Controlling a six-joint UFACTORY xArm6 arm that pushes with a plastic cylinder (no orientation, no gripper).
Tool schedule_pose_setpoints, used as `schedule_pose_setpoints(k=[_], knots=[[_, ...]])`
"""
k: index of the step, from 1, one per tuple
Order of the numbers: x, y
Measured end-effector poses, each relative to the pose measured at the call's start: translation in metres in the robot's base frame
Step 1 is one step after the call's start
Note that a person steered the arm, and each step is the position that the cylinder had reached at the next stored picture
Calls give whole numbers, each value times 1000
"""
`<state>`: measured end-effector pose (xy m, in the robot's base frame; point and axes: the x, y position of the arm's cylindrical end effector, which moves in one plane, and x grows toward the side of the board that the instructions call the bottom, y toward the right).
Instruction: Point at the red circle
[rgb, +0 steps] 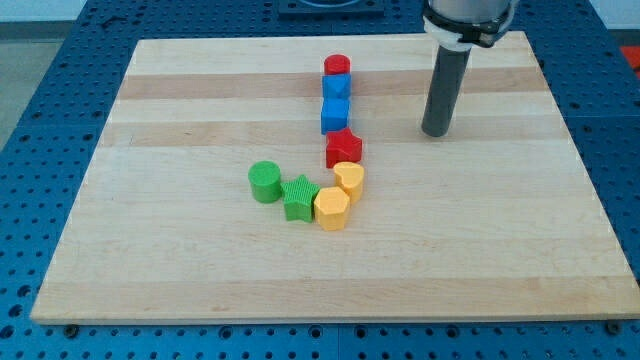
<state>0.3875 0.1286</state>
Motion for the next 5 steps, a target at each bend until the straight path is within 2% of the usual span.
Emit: schedule_pose_setpoints(k=[1, 2, 3, 5], knots=[[-14, 2], [-58, 2], [-67, 2], [-124, -55]])
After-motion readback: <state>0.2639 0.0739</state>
